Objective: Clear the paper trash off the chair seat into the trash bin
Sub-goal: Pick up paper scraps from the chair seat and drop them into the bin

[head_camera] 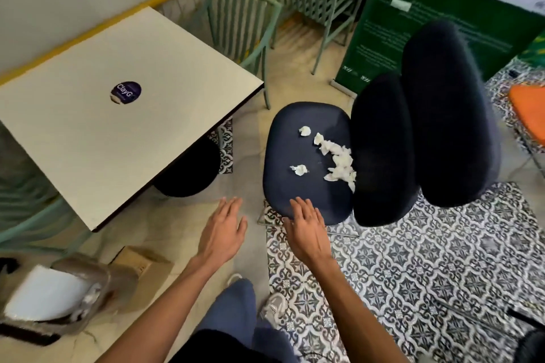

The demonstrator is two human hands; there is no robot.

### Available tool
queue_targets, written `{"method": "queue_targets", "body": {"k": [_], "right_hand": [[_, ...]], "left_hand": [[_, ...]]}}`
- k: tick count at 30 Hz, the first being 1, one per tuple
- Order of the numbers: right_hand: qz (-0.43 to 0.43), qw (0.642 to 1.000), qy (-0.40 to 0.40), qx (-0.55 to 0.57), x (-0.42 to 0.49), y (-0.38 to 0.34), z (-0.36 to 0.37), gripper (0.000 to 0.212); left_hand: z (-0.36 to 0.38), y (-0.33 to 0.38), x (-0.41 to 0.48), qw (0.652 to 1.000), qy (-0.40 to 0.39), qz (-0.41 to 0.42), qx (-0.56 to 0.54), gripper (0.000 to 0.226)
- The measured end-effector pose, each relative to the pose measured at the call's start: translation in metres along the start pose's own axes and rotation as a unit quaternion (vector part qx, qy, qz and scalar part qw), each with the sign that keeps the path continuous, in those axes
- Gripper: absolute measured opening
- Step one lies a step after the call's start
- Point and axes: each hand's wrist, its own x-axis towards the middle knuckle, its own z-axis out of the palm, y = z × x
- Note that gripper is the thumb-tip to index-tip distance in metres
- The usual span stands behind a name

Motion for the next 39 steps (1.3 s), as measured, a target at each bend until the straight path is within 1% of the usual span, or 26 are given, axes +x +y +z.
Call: {"method": "queue_targets", "body": {"k": [4,9,11,13,19,21,26,29,31,34,36,39], "right_hand": [[0.032,0.999,0.006,0.015,0.026,0.042,-0.007,0.054],[0.053,0.998,-0.02,0.006,0.071,0.084,-0.013,0.054],[0.062,0.997,-0.033,0.008,0.099,0.105,-0.014,0.053],[0.058,0.998,-0.028,0.0,0.118,0.116,-0.019,0.051],[0.071,0.996,-0.05,-0.006,0.196,0.152,-0.035,0.04],[0.07,0.995,-0.064,-0.005,0.228,0.164,-0.035,0.037],[0.075,0.995,-0.047,0.043,0.306,0.189,-0.015,0.031],[0.079,0.994,-0.053,0.051,0.367,0.209,0.005,0.039],[0.068,0.996,-0.056,0.035,0.408,0.225,0.023,0.042],[0.038,0.997,-0.063,-0.023,0.456,0.243,0.042,0.043],[0.017,0.995,-0.082,-0.056,0.484,0.253,0.057,0.045],[-0.007,0.993,-0.107,-0.051,0.509,0.263,0.076,0.041]], "left_hand": [[0.016,0.033,0.044,0.999,-0.026,0.019,0.009,0.048],[0.032,0.071,0.111,0.998,-0.045,0.035,0.021,0.041],[0.045,0.086,0.151,0.998,-0.059,0.034,0.006,0.041],[0.055,0.097,0.177,0.997,-0.068,0.032,-0.009,0.042],[0.098,0.121,0.262,0.99,-0.137,0.027,-0.01,0.043],[0.118,0.122,0.285,0.987,-0.157,0.015,-0.006,0.043],[0.17,0.12,0.326,0.973,-0.231,-0.009,0.028,0.048],[0.21,0.116,0.352,0.962,-0.268,-0.015,0.053,0.051],[0.239,0.112,0.368,0.958,-0.278,-0.004,0.068,0.053],[0.268,0.105,0.389,0.959,-0.275,0.003,0.063,0.057],[0.293,0.096,0.398,0.961,-0.271,0.013,0.058,0.058],[0.317,0.083,0.403,0.959,-0.277,0.031,0.051,0.051]]}}
